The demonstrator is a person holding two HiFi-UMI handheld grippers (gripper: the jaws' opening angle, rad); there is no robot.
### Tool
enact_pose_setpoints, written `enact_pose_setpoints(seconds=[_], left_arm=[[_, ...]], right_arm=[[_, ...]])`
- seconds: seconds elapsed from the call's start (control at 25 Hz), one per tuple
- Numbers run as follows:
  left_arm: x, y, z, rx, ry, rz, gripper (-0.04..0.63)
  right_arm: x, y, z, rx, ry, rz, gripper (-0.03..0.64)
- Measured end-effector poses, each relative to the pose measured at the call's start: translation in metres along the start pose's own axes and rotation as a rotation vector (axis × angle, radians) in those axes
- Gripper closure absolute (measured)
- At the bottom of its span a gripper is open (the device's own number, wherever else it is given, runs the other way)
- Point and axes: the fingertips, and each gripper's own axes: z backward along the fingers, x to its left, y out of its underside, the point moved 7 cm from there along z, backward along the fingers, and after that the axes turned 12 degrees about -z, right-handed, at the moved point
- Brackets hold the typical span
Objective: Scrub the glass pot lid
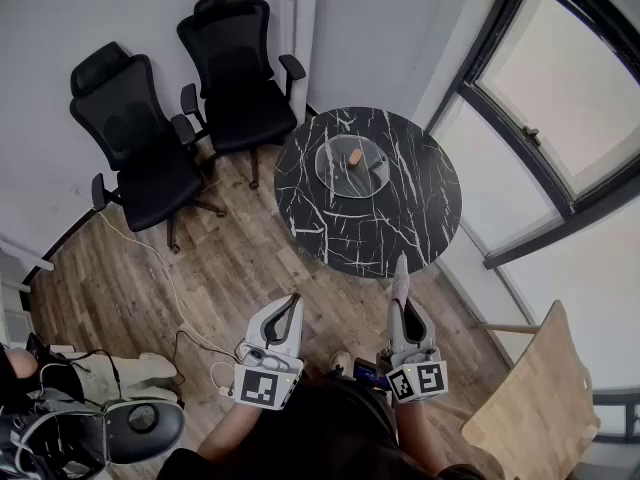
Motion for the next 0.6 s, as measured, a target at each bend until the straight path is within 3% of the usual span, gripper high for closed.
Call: enact_pose_setpoints(seconds=[0.36, 0.6], left_arm=[[0.004, 0.003, 0.0, -0.006, -0.002, -0.003, 0.592], [0.012, 0.005, 0.006, -0.004, 0.002, 0.005, 0.592]], right_arm=[[0.003, 0.003, -0.006, 0.005, -0.019, 0.001, 0.554], [0.008, 0.003, -0.006, -0.029, 0.001, -0.056, 0.551]])
